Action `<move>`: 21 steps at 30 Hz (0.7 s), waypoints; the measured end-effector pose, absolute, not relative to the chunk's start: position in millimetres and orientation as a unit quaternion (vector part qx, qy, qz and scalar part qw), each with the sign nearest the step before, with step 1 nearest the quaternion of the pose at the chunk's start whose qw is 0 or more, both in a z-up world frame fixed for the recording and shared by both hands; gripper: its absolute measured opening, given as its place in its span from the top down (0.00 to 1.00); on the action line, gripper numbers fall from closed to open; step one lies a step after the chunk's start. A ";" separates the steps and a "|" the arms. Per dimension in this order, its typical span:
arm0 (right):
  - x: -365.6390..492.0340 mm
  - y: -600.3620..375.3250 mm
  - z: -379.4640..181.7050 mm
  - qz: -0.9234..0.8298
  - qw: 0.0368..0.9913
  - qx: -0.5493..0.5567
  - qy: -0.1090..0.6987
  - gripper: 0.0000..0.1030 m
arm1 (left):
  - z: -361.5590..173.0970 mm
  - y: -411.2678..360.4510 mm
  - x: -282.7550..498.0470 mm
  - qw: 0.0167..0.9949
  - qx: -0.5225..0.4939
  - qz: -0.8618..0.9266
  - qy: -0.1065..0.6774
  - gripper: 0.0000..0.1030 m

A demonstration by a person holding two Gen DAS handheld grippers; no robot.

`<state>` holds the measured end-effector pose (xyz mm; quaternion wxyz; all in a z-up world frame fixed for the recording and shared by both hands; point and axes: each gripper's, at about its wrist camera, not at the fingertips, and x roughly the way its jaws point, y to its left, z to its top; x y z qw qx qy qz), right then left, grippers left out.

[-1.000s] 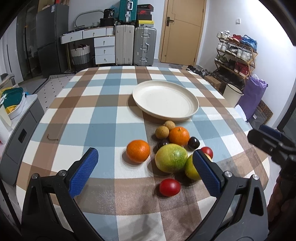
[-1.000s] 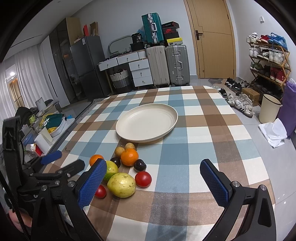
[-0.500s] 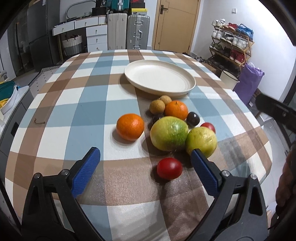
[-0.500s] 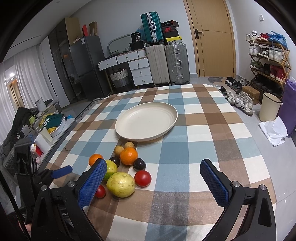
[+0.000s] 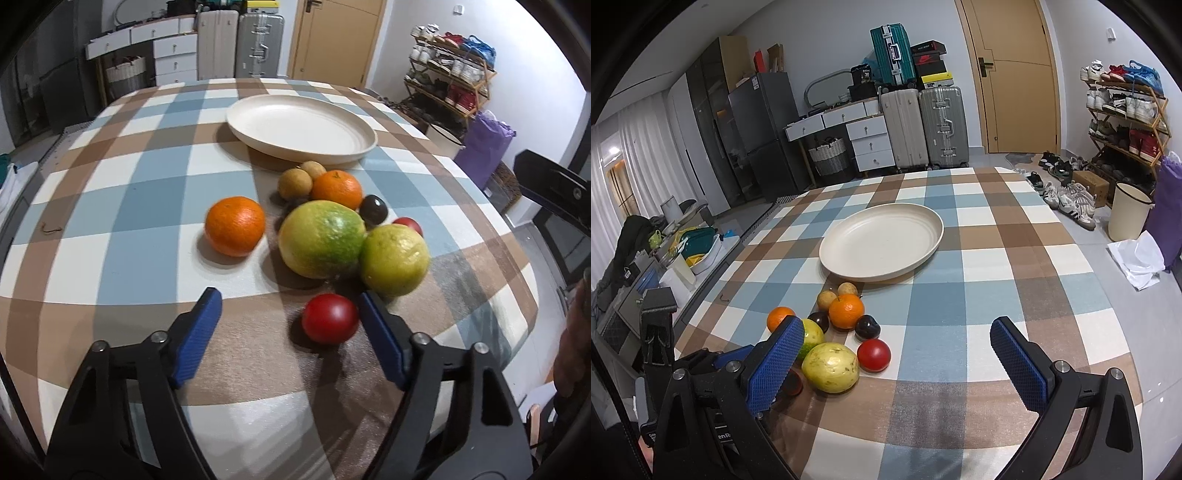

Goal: Organize fruits
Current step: 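Lower the left tool onto the red tomato and close on it, then lift the red tomato with the left tool while the right tool grasps a mandarin orange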

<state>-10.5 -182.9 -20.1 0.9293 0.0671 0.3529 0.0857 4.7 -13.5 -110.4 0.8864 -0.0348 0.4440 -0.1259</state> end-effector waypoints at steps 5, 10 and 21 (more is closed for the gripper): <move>-10.4 -183.2 -20.3 0.085 0.929 0.067 0.353 0.00 | -113.4 -17.2 7.1 0.882 -0.036 -0.148 0.446 0.55; -10.9 -183.0 -20.3 0.085 0.929 0.066 0.353 0.00 | -112.7 -18.2 3.9 0.877 -0.048 -0.170 0.446 0.72; -4.1 -196.2 -32.6 0.094 0.922 0.087 0.365 0.00 | -92.7 2.1 -9.5 0.890 -0.057 -0.166 0.422 0.72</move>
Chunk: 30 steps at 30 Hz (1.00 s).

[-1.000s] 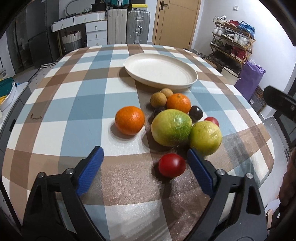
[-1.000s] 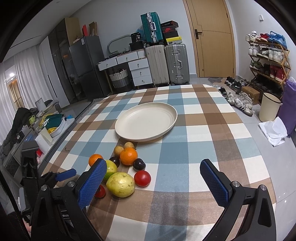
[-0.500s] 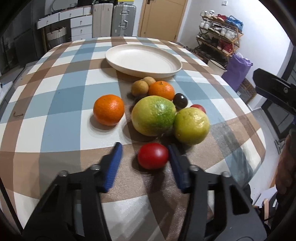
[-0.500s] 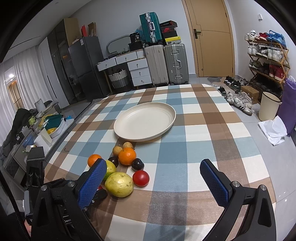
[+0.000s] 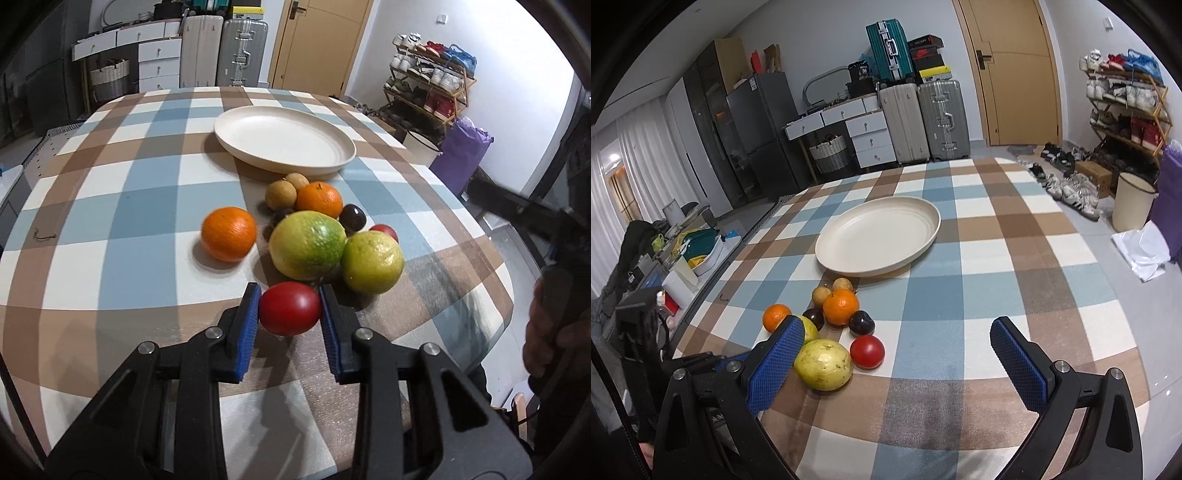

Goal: Organize fruits
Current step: 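Lift the red tomato with the left tool while the right tool grasps a mandarin orange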

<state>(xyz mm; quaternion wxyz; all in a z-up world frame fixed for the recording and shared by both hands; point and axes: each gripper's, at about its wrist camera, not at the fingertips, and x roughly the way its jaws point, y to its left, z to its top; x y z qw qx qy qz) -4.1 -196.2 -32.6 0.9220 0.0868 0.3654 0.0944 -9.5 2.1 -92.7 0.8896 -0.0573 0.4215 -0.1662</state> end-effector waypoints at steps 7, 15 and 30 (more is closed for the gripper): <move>6.8 -198.6 -52.5 0.104 0.907 0.101 0.396 0.00 | -85.8 11.7 -13.8 0.892 -0.061 -0.164 0.416 0.72; 15.7 -188.6 -53.6 0.126 0.903 0.102 0.398 0.00 | -75.9 33.0 -13.8 0.899 -0.074 -0.148 0.405 0.72; 54.2 -106.6 -41.1 0.252 0.873 0.036 0.417 0.05 | -65.0 93.8 -5.3 0.912 -0.096 -0.087 0.388 0.72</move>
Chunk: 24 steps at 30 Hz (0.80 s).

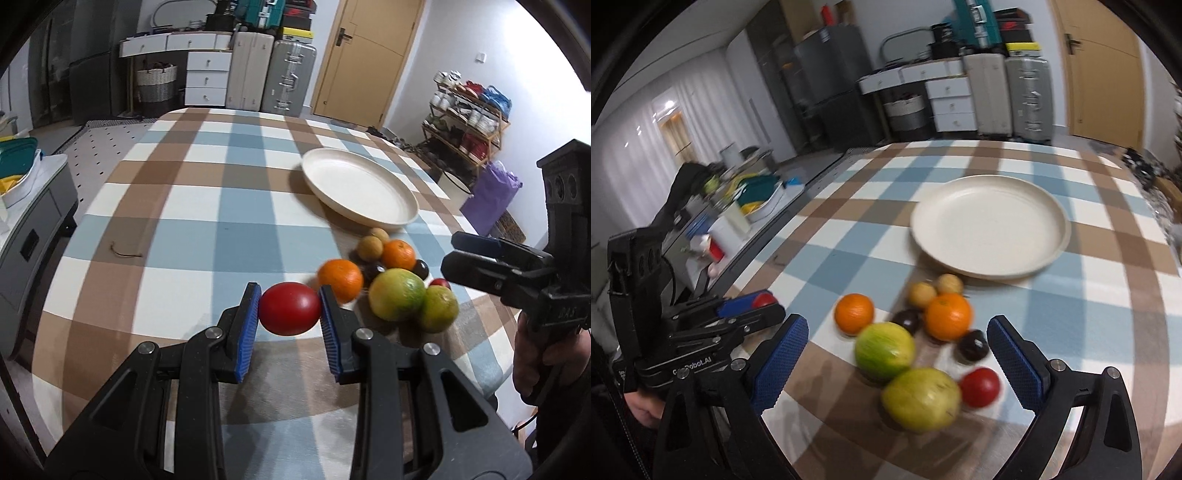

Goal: Organize fruits
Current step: 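Lift the red tomato with the left tool while the right tool grasps a mandarin orange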

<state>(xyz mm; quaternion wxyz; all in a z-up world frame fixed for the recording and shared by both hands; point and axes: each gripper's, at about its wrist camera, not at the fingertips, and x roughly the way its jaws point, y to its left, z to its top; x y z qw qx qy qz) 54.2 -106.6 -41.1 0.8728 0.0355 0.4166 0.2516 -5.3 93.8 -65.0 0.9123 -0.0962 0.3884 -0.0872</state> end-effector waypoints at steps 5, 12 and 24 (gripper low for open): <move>68.2 -82.1 -43.0 0.287 0.854 0.018 0.434 0.10 | -70.3 110.8 -1.9 0.912 -0.106 -0.073 0.389 0.72; 81.1 -48.9 -48.8 0.310 0.834 -0.024 0.456 0.15 | -83.6 122.1 2.9 0.906 -0.121 -0.074 0.398 0.72; 93.6 -9.6 -66.7 0.322 0.809 -0.085 0.483 0.22 | -95.1 135.7 9.2 0.902 -0.142 -0.073 0.400 0.72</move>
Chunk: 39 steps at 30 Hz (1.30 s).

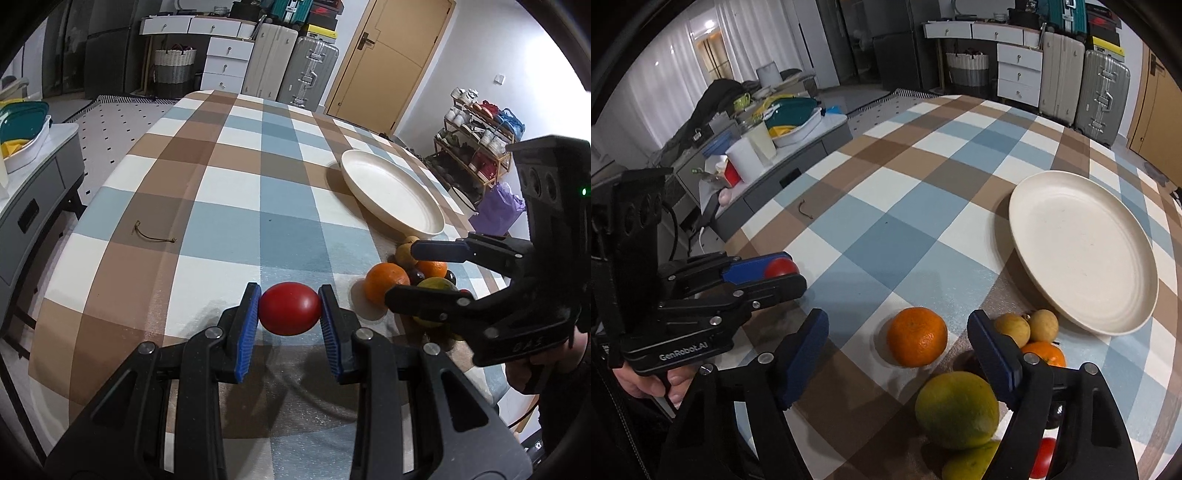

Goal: Organize fruits
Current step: 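Lift the red tomato with the left tool while the right tool grasps a mandarin orange, then carry tomato and orange over the cream plate and open both tools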

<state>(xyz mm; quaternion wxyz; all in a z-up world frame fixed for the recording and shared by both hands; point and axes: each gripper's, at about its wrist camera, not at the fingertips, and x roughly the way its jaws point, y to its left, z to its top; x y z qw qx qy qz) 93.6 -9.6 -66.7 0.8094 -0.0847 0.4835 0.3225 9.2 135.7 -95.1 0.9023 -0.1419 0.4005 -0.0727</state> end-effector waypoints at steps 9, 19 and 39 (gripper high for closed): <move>91.5 7.5 -77.1 0.318 0.802 -0.132 0.487 0.40 | -97.8 142.3 10.1 0.901 -0.151 -0.069 0.401 0.72; 101.3 2.3 -84.0 0.283 0.809 -0.140 0.496 0.57 | -97.5 143.5 9.8 0.901 -0.152 -0.067 0.401 0.72; 100.0 -15.6 -69.6 0.285 0.827 -0.111 0.471 0.63 | -81.3 128.2 23.3 0.903 -0.135 -0.073 0.400 0.72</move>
